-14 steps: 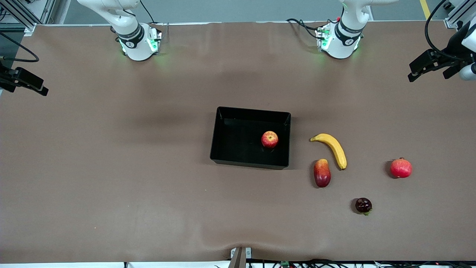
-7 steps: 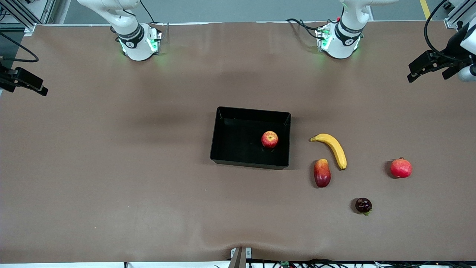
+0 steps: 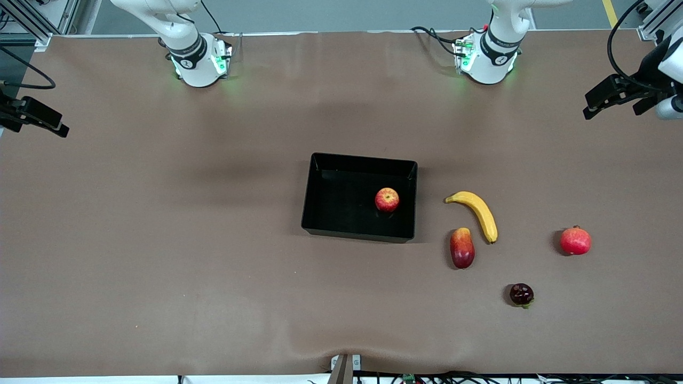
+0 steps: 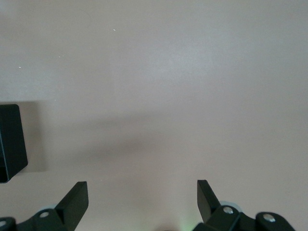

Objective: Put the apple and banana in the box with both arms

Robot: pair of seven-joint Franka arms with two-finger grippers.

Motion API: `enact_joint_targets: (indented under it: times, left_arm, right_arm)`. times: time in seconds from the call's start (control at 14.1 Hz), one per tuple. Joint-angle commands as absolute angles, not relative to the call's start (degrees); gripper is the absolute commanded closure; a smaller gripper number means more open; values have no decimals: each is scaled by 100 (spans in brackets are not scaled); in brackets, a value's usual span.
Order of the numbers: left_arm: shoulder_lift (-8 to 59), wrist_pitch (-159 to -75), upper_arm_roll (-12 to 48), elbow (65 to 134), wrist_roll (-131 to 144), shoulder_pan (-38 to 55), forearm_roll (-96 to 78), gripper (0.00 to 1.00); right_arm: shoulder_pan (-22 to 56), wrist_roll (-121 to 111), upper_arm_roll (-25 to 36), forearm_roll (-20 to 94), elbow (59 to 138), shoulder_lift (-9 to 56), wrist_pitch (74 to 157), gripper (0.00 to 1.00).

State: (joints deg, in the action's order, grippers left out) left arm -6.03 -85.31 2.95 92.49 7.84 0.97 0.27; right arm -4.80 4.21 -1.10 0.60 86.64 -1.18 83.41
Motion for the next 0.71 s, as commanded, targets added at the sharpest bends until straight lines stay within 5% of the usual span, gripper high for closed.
enact_joint_targets:
  times: [0.0,0.35,0.64]
  left_arm:
    - [-458,-8473,290,9246,800,44,35,0]
    - [34,-8796,360,9403,1536,131,35,0]
    - [97,-10541,448,10666,2047,167,35,0]
  right_arm:
    - [-501,501,-123,79,8631,-132,8314,0]
    - [-501,501,-123,79,8631,-123,8323,0]
    - [-483,501,-123,79,8631,-114,8350,0]
